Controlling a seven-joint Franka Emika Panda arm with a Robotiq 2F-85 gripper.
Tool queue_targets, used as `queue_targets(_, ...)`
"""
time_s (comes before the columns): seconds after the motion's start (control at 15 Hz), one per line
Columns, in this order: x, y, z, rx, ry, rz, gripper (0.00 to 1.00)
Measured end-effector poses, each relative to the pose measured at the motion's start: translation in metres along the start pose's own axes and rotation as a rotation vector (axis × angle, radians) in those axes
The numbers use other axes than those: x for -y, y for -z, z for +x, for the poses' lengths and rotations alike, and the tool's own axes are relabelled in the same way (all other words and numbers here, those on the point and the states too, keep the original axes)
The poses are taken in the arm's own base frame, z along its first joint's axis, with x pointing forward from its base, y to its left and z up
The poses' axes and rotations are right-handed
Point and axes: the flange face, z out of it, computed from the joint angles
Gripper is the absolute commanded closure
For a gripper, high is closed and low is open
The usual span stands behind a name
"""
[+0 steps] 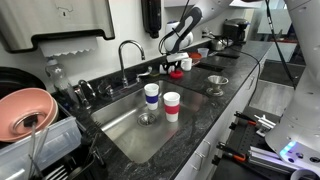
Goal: Move the pink lid backwards
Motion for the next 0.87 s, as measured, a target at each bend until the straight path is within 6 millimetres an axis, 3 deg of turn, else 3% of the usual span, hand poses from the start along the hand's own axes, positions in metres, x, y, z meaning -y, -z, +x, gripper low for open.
queue_targets(0.13,-0.005,0.004,0.006,-0.007,-0.036,0.005,0.0)
queue_targets(0.67,-0.014,0.045,0.011,0.028,-0.163,0.034,0.0)
queue_targets(0.87,-0.014,0.038,0.009,0.034,-0.162,0.029,0.0)
